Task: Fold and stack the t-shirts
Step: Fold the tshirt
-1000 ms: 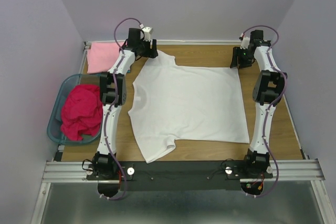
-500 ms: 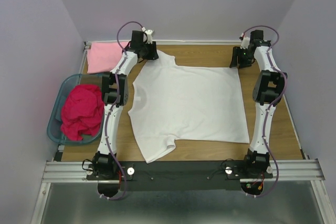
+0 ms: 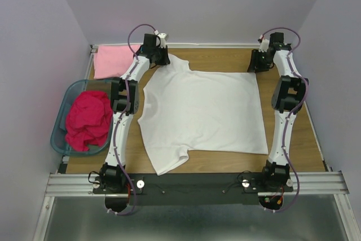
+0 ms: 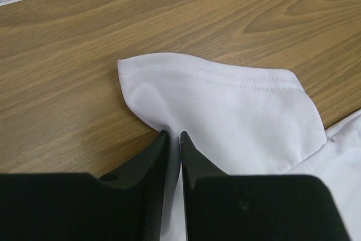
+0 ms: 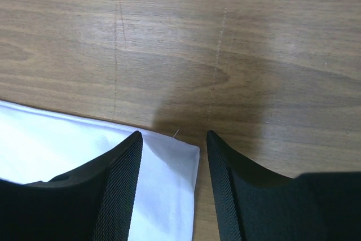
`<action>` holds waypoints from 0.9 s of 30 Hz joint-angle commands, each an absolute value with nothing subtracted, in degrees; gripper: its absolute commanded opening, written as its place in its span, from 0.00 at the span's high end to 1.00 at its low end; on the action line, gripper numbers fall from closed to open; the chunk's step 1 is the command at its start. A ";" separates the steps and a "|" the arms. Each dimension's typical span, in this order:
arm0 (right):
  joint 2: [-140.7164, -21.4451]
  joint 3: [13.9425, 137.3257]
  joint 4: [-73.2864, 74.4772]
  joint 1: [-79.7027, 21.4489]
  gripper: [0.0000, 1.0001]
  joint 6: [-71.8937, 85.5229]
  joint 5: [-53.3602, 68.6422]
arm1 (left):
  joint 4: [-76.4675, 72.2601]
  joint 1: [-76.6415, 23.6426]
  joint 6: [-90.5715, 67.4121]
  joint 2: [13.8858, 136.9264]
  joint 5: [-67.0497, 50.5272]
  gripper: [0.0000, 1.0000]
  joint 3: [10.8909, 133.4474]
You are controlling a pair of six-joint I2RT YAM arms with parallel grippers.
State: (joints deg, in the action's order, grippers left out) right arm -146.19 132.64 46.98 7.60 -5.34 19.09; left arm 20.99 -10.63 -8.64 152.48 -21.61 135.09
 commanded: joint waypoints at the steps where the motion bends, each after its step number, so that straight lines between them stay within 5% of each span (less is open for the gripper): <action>1: -148.54 132.98 46.67 7.82 0.44 -4.57 21.36 | 20.92 -10.81 -8.88 153.81 -21.09 0.79 135.18; 12: -147.92 132.10 46.67 10.02 0.60 -3.78 25.13 | 20.66 -10.55 -9.14 153.72 -21.88 0.84 134.82; 27: -148.09 131.31 47.46 10.46 0.59 -8.87 30.06 | 20.48 -10.37 -9.23 153.46 -22.41 0.85 134.21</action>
